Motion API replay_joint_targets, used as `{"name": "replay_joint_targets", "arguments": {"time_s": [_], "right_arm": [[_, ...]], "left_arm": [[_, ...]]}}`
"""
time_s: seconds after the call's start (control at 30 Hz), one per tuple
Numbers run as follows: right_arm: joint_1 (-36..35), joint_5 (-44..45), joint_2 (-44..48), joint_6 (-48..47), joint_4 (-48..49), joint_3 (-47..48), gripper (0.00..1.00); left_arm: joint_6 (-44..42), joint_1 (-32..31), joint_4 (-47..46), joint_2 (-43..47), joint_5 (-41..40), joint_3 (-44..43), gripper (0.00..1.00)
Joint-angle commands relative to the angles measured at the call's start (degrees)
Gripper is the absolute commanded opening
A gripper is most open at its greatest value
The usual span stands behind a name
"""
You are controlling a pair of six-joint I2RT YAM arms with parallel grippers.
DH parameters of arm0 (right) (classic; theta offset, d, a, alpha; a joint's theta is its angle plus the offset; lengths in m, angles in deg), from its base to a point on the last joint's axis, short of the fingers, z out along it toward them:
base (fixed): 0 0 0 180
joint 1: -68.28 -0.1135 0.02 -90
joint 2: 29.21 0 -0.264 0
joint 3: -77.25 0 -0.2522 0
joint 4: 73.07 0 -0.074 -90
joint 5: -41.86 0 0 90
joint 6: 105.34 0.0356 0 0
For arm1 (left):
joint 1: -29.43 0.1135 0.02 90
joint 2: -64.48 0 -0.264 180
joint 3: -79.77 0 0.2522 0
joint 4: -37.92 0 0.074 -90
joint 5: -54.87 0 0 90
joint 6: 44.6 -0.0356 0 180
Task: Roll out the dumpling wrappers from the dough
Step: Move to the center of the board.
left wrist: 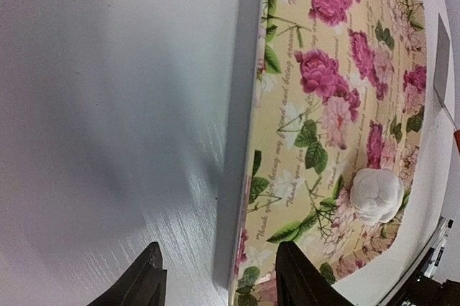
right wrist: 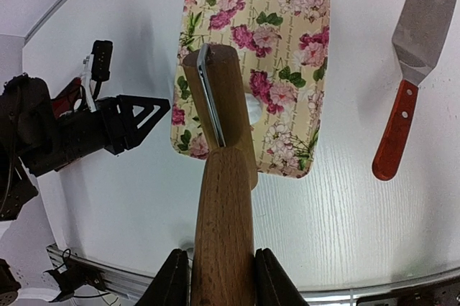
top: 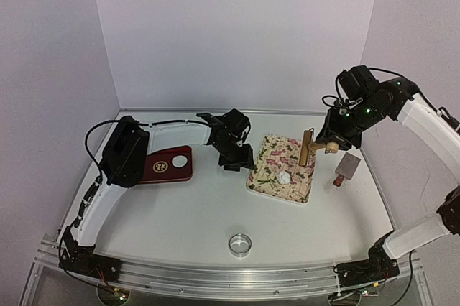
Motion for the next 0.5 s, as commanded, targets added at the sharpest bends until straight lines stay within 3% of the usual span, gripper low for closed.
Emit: {"name": "replay_joint_targets", "arguments": {"time_s": [0.0,0.23,0.47], "right_arm": [[-0.23,-2.51,-1.04,-1.41,0.68,0.94,0.0],[-0.21,-5.14,-2.6,-1.02,0.7,0.35,0.0],[-0.21,-5.71,-4.3,-0.8,0.78,0.92,0.0]], "left_arm": [[-1.05,-0.51,2.37,-2.83,-2.73,-5.68,0.5],[-1.42,-1.04,2.28,-6.75,-1.02,-9.42,0.46],[-1.64,-1.14,1.24,-9.09,1.03,-10.83,0.26]]}}
